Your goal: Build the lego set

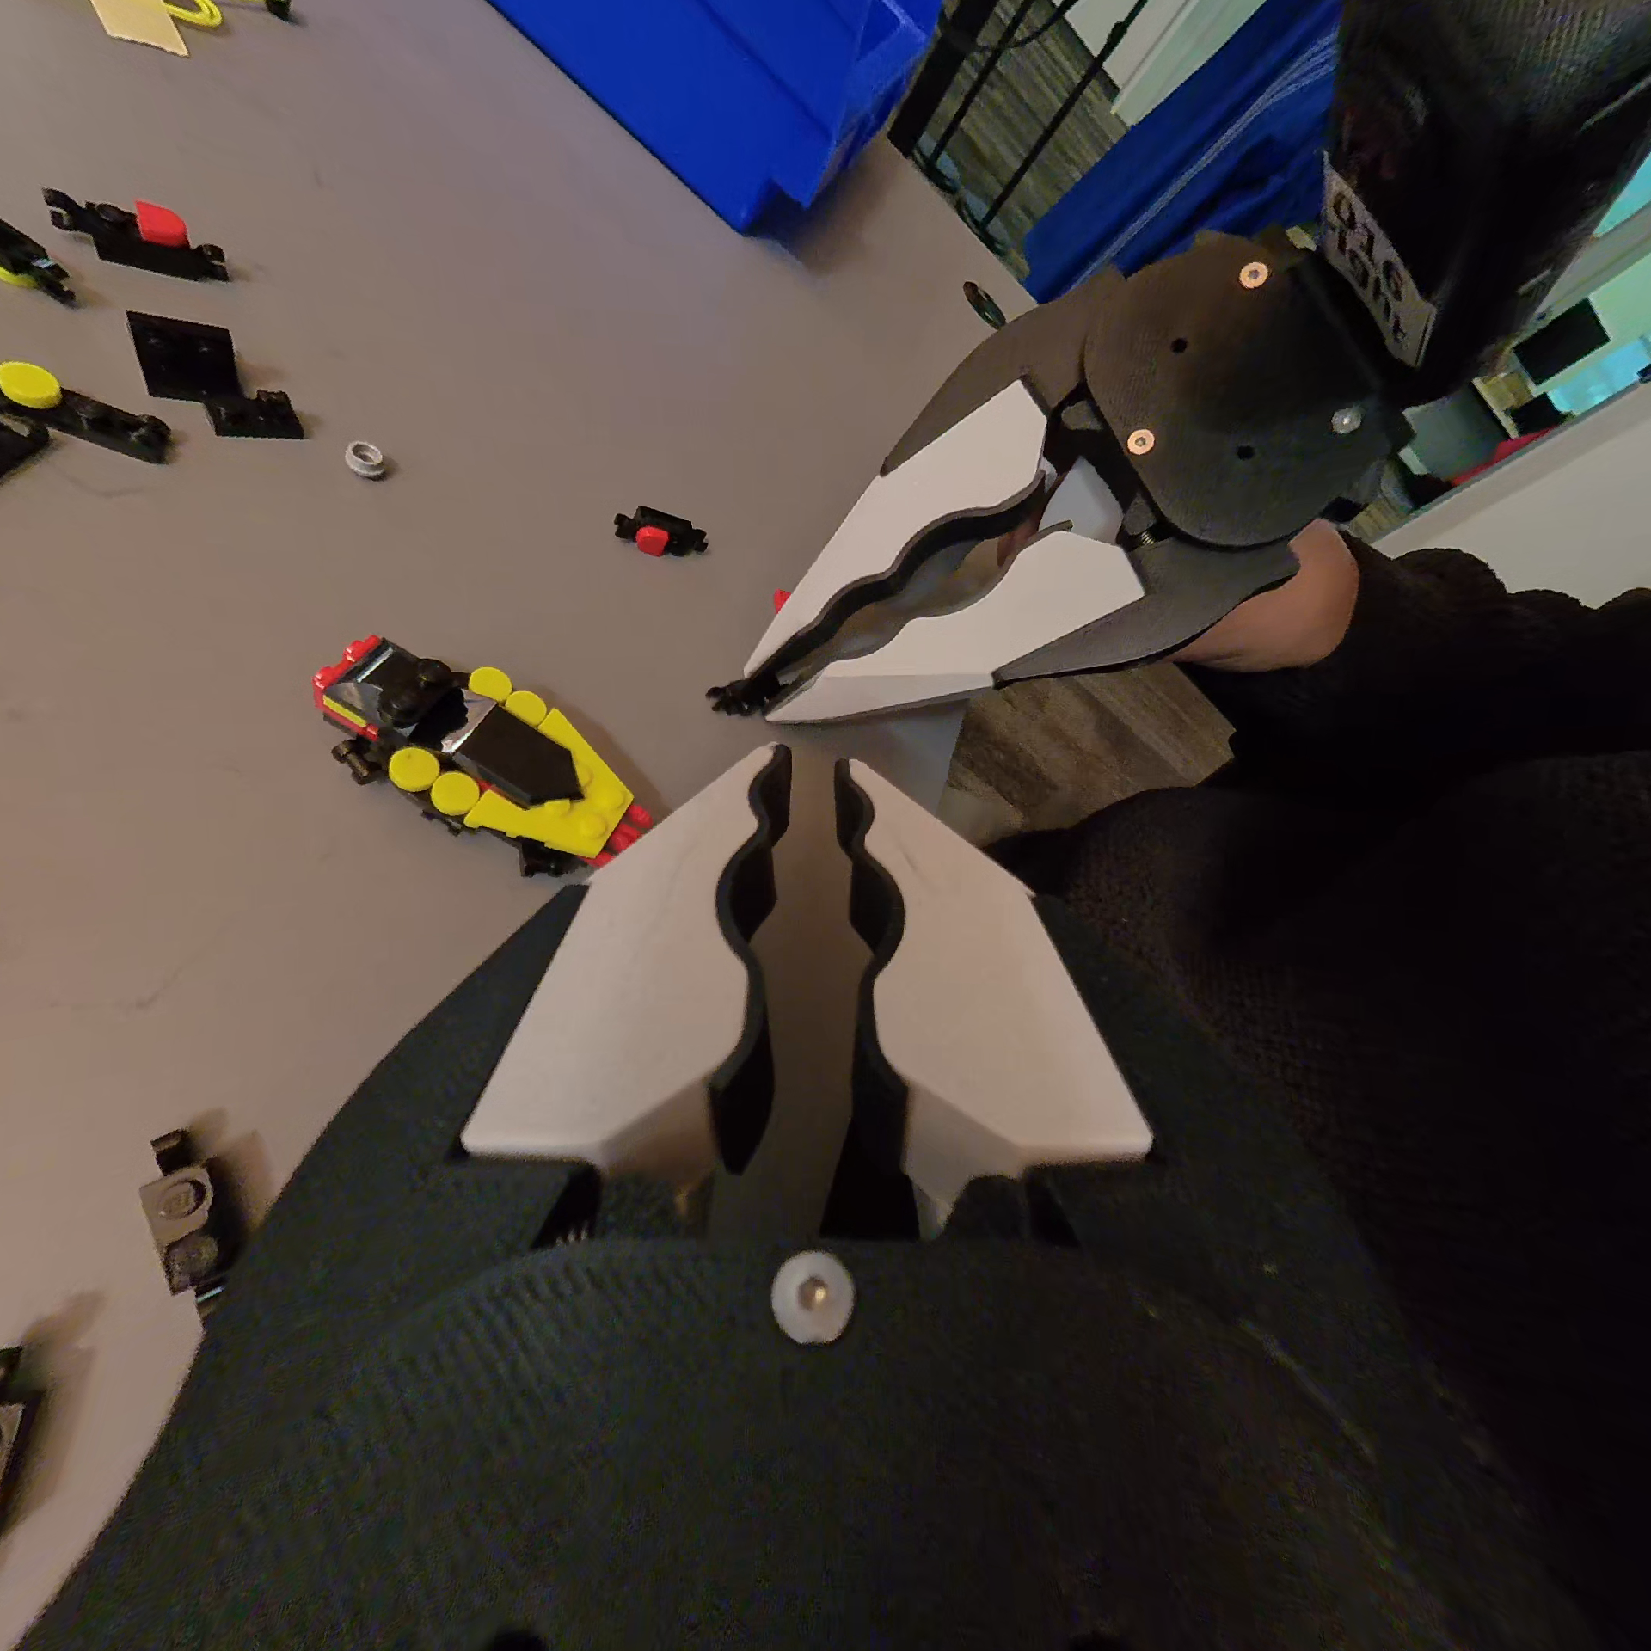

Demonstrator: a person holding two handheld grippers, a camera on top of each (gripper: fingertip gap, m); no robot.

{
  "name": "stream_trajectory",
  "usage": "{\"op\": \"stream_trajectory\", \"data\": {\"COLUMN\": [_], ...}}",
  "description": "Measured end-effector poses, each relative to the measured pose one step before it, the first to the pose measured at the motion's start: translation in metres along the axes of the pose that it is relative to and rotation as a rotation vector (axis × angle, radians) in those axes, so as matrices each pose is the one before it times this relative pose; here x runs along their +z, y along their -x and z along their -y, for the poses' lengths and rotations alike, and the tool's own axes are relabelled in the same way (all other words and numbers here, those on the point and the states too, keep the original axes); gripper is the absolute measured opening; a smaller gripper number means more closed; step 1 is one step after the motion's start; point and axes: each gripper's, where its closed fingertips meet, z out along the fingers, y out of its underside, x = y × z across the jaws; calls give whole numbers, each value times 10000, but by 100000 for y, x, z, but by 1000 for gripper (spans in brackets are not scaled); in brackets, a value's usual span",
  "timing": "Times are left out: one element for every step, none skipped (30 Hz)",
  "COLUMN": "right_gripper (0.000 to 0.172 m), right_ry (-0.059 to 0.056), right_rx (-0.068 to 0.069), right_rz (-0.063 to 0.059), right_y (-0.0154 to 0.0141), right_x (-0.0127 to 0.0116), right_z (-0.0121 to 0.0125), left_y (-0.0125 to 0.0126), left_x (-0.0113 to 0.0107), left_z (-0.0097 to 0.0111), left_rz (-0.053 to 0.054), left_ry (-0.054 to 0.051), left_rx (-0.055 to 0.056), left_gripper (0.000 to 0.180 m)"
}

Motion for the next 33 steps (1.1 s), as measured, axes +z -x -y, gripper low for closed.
{"op": "stream_trajectory", "data": {"right_gripper": [6, 6, 6, 6, 6, 7, 7, 7, 6, 6, 6, 6, 6, 6, 6, 6, 6, 6, 6, 6, 6, 6, 6, 6, 6, 6, 6, 6, 6, 6, 6, 6, 6], "right_ry": [-164, -258, -283, -251, -219, -193, -199, -253, -294, -275, -188, -49, 98, 183, 221, 204, 131, 54, -1, -26, -13, 2, -13, -12, -8, -4, -1, 0, 8, 14, 21, 34, 18], "right_rx": [141, 186, 250, 302, 335, 405, 445, 361, 230, 109, -14, -93, -124, -180, -221, -232, -228, -180, -110, -53, -15, 21, 37, 18, -2, -11, -21, -22, -8, -14, -30, -34, -35], "right_rz": [252, 367, 437, 503, 627, 675, 637, 618, 539, 398, 309, 223, 85, 19, 0, -43, -39, 1, 21, 33, 47, 17, 11, 25, -8, -32, -31, -10, 16, 32, -1, -17, -4], "right_y": [283, 406, 460, 471, 587, 603, 531, 554, 534, 434, 385, 329, 170, 121, 147, 126, 157, 185, 174, 111, 76, -13, -27, 0, -26, -36, -36, -12, 22, 52, 16, -16, 21], "right_x": [-40, -99, -117, -135, -122, -115, -151, -212, -260, -299, -271, -174, -74, 19, 85, 125, 128, 102, 74, 42, 1, -5, -21, -29, -9, 1, -7, -3, -11, 16, 33, 29, 20], "right_z": [230, 351, 391, 328, 244, 152, 163, 251, 344, 364, 275, 63, -173, -318, -352, -289, -151, -5, 61, 70, 27, -27, 0, 8, 10, 21, 11, 1, -17, -27, -35, -33, -8], "left_y": [-2, 54, 98, -57, -160, -78, -51, -66, -42, -188, -399, -478, -568, -611, -466, -275, -86, 117, 249, 117, -38, -67, -62, -13, -27, -71, -190, -200, -158, -5, 59, 35, 28], "left_x": [24, 8, -24, -46, -57, -39, -18, 2, 40, 74, 87, 78, 53, 20, 11, -15, -29, -31, -10, 18, 3, 4, 13, -6, -16, -21, -23, 14, 33, 39, 47, 51, 46], "left_z": [-64, -21, 15, 70, 84, 61, 32, -44, -111, -158, -127, -11, 158, 224, 221, 133, 31, -35, -96, -130, -110, -27, -32, -25, -18, -45, -138, -189, -201, -176, -106, -61, -88], "left_rz": [-1, 32, 66, -36, -89, -24, 9, 10, 19, -90, -252, -316, -389, -433, -363, -239, -105, 37, 125, 45, -44, -49, -43, -8, -18, -44, -122, -117, -70, 29, 73, 50, 31], "left_ry": [37, 13, -11, -34, -36, -19, -6, 41, 87, 100, 74, 2, -99, -143, -136, -85, -21, 19, 64, 84, 71, 27, 34, 27, 18, 39, 107, 139, 148, 119, 70, 31, 47], "left_rx": [0, 14, 52, 133, 193, 225, 266, 290, 241, 170, 72, -65, -167, -208, -206, -157, -76, -29, -27, -11, -1, -23, -25, -15, 6, 23, 46, 34, 47, 60, 43, 23, 20], "left_gripper": [7, 8, 9, 12, 14, 16, 18, 20, 22, 23, 25, 27, 29, 29, 28, 25, 18, 11, 7, 6, 6, 6, 6, 7, 7, 7, 10, 11, 13, 13, 12, 12, 11]}}
